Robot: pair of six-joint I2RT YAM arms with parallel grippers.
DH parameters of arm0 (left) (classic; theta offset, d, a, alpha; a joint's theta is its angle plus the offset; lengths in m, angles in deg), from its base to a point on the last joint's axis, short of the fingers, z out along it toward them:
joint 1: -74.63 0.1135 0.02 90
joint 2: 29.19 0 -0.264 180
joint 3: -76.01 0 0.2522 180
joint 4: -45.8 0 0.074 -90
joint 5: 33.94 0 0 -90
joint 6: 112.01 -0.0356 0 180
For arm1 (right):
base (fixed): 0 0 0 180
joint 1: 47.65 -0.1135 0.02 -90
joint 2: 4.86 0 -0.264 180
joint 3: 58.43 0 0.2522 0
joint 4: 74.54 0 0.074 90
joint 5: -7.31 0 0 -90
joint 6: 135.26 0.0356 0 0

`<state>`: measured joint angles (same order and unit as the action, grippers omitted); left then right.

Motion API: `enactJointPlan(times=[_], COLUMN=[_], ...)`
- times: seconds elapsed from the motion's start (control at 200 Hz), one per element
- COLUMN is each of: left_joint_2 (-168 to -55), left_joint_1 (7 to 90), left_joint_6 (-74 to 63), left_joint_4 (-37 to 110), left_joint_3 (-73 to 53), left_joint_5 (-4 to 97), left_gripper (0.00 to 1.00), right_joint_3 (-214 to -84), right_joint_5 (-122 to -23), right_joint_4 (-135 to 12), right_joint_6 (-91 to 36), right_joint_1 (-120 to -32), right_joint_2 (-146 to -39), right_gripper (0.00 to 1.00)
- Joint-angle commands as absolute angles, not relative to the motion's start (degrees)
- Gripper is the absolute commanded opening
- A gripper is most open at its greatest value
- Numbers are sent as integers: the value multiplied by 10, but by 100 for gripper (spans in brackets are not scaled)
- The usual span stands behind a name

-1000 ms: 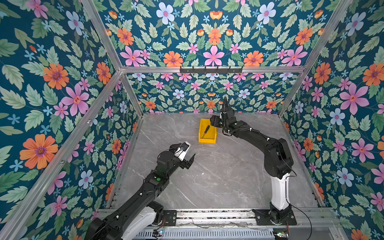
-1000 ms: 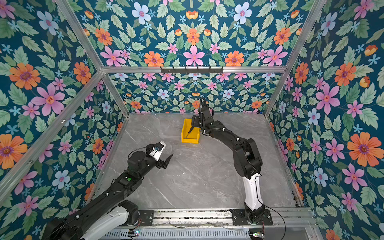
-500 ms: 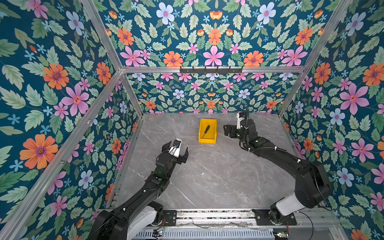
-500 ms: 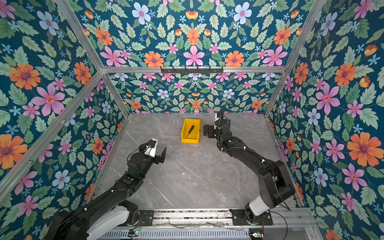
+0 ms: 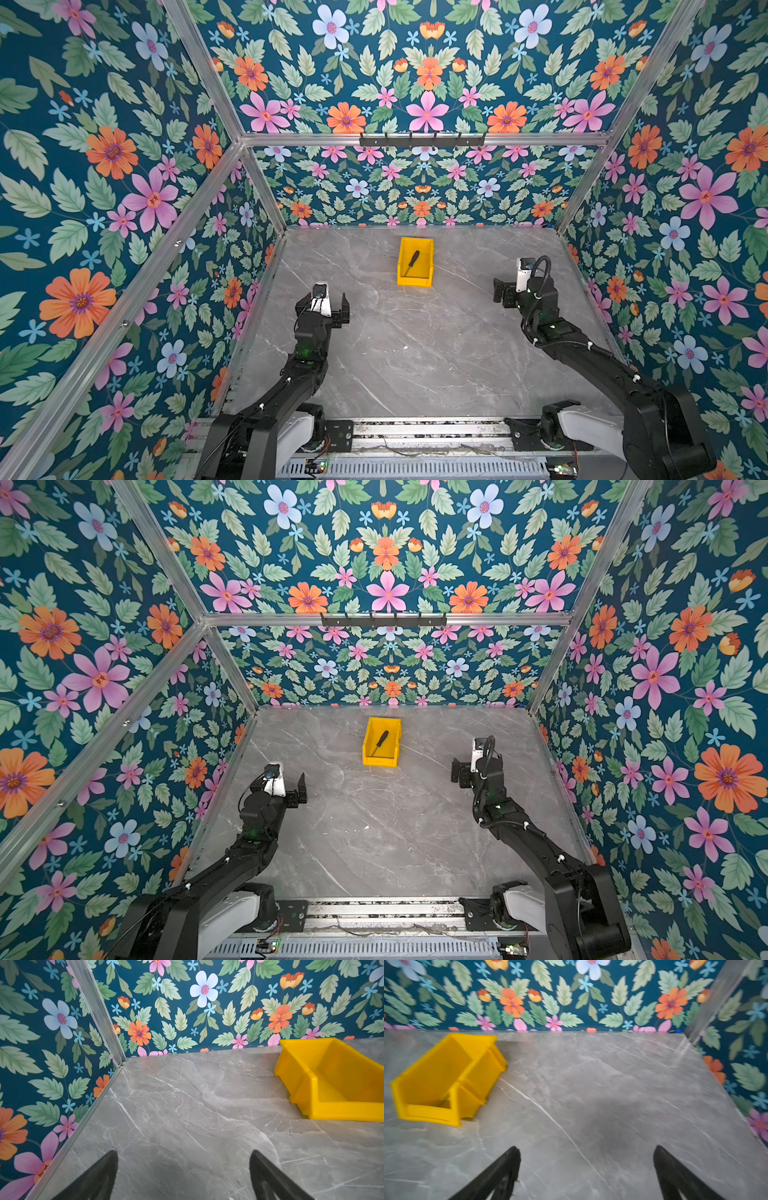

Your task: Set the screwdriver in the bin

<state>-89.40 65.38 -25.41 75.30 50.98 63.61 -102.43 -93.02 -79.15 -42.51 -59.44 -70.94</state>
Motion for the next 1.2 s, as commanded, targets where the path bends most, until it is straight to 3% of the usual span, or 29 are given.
enactJointPlan(times=[0.0, 0.33, 0.49, 0.595, 0.69, 0.875, 1.195], left_joint_2=[-929, -1122, -1184, -1226, -1214, -1218, -1219], left_joint_1=[666, 688, 699, 707, 710, 736, 737], left_joint_6=[-256, -257, -253, -248, -238, -218, -221], left_joint_4=[837, 1024, 1074, 1118, 1068, 1030, 1039], left_joint_3=[517, 501, 492, 492, 479, 456, 459], left_joint_5=[640, 635, 642, 642, 634, 608, 611], left_gripper=[100, 100, 100, 100, 100, 100, 100], right_joint_3=[-988, -900, -897, -906, -892, -896, -895], right_joint_5=[-973, -1004, -975, -938, -933, -930, -931], right_joint_4=[-847, -1046, -1112, -1081, -1138, -1114, -1120], right_joint_6=[-465, -426, -428, -412, -404, -402, -402], right_joint_1=[-577, -527, -512, -490, -481, -478, -479], right_joint_2=[-704, -793, -850, -848, -879, -871, -873], right_gripper=[99, 96, 97, 97, 97, 97, 99])
